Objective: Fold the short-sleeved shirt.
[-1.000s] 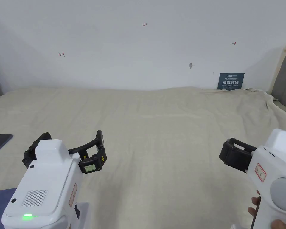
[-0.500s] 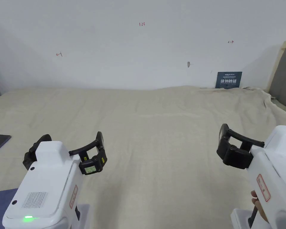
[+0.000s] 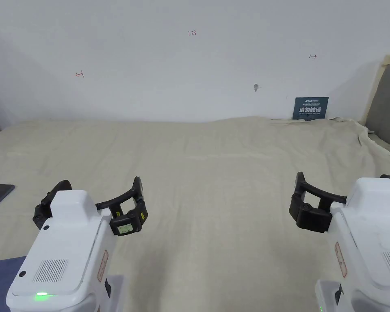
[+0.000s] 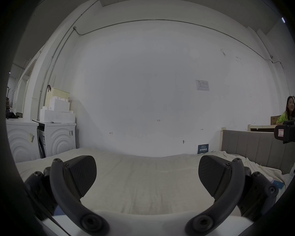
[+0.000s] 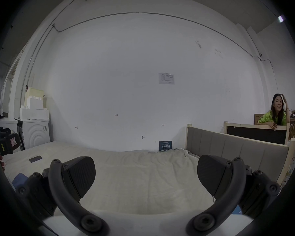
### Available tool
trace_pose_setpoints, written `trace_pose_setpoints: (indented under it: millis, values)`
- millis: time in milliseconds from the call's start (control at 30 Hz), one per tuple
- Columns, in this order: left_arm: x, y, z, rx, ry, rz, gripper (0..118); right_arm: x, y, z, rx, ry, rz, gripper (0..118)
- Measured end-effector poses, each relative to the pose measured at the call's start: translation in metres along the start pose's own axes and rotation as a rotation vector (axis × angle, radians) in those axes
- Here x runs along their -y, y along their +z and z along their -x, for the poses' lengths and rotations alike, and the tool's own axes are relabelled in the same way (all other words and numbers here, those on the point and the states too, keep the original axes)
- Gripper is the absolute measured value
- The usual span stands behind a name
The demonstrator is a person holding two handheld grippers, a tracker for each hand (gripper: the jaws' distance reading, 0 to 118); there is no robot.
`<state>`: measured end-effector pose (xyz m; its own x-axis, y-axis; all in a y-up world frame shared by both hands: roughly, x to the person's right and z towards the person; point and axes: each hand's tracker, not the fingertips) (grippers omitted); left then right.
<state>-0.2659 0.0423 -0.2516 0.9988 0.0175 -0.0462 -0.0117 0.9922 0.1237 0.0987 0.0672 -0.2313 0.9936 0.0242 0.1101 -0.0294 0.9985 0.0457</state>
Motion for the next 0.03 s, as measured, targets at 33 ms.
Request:
trace_pose_setpoints:
  millis: [33]
  values:
    - [-0.0004,0.0002,0.0,0.0,0.0,-0.002,118,-0.0004,0.0001,0.0,0.001,-0.003,0.0,117]
